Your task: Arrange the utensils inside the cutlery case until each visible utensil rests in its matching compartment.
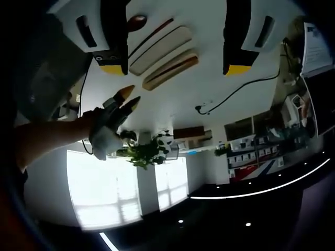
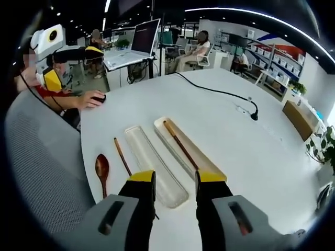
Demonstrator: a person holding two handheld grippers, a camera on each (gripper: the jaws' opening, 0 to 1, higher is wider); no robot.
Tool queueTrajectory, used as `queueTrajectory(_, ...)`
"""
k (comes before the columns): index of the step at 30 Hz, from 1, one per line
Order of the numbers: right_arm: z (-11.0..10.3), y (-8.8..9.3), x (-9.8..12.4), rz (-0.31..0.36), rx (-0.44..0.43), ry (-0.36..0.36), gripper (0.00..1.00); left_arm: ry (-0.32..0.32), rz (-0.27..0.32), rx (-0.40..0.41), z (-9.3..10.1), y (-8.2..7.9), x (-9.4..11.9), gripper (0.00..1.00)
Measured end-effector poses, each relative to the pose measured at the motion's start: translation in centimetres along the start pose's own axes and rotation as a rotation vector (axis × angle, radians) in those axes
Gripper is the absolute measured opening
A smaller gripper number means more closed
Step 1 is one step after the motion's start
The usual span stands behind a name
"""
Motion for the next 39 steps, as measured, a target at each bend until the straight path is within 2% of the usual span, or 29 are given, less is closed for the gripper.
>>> queueTrajectory(10,-1.2,-0.4,-1.5,-0.037,0.064,-0.073,0.28,0.000,0.004,0.002,0.0,0.0,0.0,0.76)
queueTrajectory(17,-2.1,-0.4,-2.4,-0.094,0.145,-0.118,0.27,0.003,0.006,0.001,0.0,-0.1,0.0,0.76)
queueTrajectory(20,-2.4,-0.5,-2.7,-0.093,0.148,-0.134,0.27,0.003,0.009,0.005,0.0,-0.1,0.0,0.76)
queueTrajectory(23,-2.6,-0.3,-3.1,-0.106,0.147,-0.160,0.27,0.005,0.010,0.005,0.0,-0.2,0.0,0.76)
queueTrajectory(39,-4.3,0.4,-4.8,-0.222,0.260,-0.272,0.26,0.000,0.014,0.010,-0.1,-0.2,0.0,0.76)
Point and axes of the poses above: the point that each gripper's makers call its tool centre point, and the gripper's own axes: x roughly backward along the fingers, z roughly to its right, y roughly out of its underside, the point moved 9 cm from there along x, roughly backward along the fingers, and after that the axes turned 5 degrees about x, right-handed, at the moved point
